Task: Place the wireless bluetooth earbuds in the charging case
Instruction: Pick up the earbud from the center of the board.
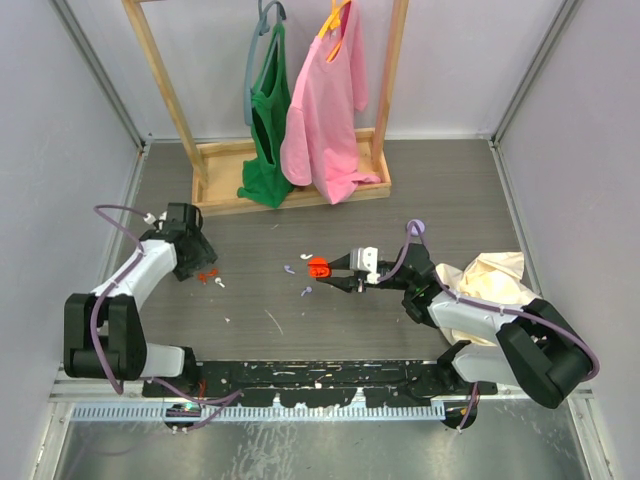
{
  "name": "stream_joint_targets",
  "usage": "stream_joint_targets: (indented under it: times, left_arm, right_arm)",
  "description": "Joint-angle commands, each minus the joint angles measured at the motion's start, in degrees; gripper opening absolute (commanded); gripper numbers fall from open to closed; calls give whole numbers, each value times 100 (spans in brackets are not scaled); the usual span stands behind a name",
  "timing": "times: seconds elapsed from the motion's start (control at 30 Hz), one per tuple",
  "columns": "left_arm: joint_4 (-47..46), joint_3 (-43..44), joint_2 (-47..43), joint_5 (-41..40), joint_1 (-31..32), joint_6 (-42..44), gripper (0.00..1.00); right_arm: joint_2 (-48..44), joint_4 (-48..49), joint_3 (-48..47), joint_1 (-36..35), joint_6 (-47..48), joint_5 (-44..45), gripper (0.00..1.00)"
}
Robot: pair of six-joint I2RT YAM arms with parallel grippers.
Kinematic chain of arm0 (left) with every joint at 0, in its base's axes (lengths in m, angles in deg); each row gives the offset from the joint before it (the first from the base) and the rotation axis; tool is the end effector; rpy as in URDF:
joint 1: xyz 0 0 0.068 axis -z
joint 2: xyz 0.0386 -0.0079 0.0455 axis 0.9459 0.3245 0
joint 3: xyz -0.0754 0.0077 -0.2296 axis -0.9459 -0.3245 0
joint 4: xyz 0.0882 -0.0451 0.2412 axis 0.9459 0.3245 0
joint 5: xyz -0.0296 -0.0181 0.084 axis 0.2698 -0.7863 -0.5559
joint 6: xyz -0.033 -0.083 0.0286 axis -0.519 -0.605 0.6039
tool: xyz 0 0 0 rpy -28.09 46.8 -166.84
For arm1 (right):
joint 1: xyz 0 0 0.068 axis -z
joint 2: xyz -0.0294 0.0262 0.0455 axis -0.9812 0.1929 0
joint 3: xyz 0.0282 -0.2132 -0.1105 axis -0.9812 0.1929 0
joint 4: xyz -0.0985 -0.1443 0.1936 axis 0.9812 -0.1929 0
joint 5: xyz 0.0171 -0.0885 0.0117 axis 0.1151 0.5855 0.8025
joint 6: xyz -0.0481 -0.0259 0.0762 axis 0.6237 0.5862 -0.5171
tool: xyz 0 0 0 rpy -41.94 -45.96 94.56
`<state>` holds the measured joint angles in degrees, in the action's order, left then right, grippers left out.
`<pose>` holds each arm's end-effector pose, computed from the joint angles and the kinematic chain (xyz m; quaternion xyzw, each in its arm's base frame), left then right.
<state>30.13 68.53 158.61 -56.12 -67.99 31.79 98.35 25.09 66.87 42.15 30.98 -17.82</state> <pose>0.2762 0.0039 0.1266 -0.3131 0.9167 0.0228 0.2474 0.1834 0.2151 0.1923 -0.5516 0.4204 0.3800 0.6120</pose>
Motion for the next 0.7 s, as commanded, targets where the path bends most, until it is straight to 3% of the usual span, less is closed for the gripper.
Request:
stream_joint_targets:
  times: [0.0,0.67]
  left_arm:
    - [-379,143,163,265,-17,-30,58]
    - [-404,670,1280,969,49,192,35]
  right_arm:
    - [47,198,-46,15,154,108,1]
    - [69,0,-123,16,226,169,1]
